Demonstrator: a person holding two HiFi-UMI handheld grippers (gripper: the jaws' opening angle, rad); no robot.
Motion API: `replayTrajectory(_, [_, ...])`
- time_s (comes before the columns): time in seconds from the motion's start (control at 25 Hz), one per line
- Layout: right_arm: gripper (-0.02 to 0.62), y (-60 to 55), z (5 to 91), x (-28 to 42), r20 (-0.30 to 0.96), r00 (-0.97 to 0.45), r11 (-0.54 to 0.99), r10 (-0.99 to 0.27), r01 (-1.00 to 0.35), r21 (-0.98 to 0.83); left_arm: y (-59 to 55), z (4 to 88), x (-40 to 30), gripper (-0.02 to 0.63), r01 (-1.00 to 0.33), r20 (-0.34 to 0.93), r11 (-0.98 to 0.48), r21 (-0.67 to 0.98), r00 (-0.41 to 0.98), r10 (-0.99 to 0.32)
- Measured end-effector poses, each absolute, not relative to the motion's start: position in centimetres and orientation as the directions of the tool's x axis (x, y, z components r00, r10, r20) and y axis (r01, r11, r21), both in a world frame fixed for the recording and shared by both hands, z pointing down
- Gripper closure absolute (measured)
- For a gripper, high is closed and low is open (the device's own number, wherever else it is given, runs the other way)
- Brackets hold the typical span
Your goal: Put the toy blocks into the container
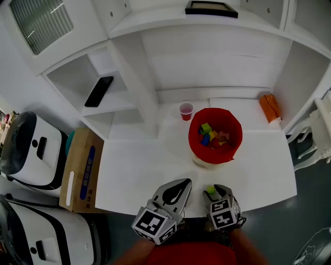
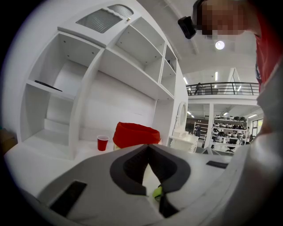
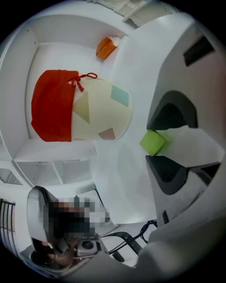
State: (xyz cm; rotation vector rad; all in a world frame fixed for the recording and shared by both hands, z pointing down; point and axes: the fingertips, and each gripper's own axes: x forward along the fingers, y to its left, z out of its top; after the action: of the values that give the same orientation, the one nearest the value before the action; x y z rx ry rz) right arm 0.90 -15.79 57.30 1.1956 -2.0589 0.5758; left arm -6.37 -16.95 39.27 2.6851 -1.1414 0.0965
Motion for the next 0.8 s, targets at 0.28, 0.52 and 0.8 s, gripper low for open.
replayTrajectory(0.28, [0.403,-15.6,48.7,1.6,0.506,-0.491,0.472,-0.709,-0.864,-0.177,-17.0,39.0,-5.6,0.594,-0.7,0.122,-0.69,0.184,0.713,-0.691])
replayTrajectory(0.52, [0.403,-18.0,36.6,3.1,0.234,-0.52,0.493,-0.822,-0.854,-0.164,-17.5,38.4,-4.4,0.594,-0.688,0.092,-0.699,0.195,0.722,-0.686])
replayTrajectory(0.8, [0.403,-22.9,32.3,3.6,0.157,-0.515,0.505,-0.843,-0.857,-0.102,-18.8,37.0,-3.6,0.594,-0.693,0.06,-0.698,0.179,0.716,-0.696])
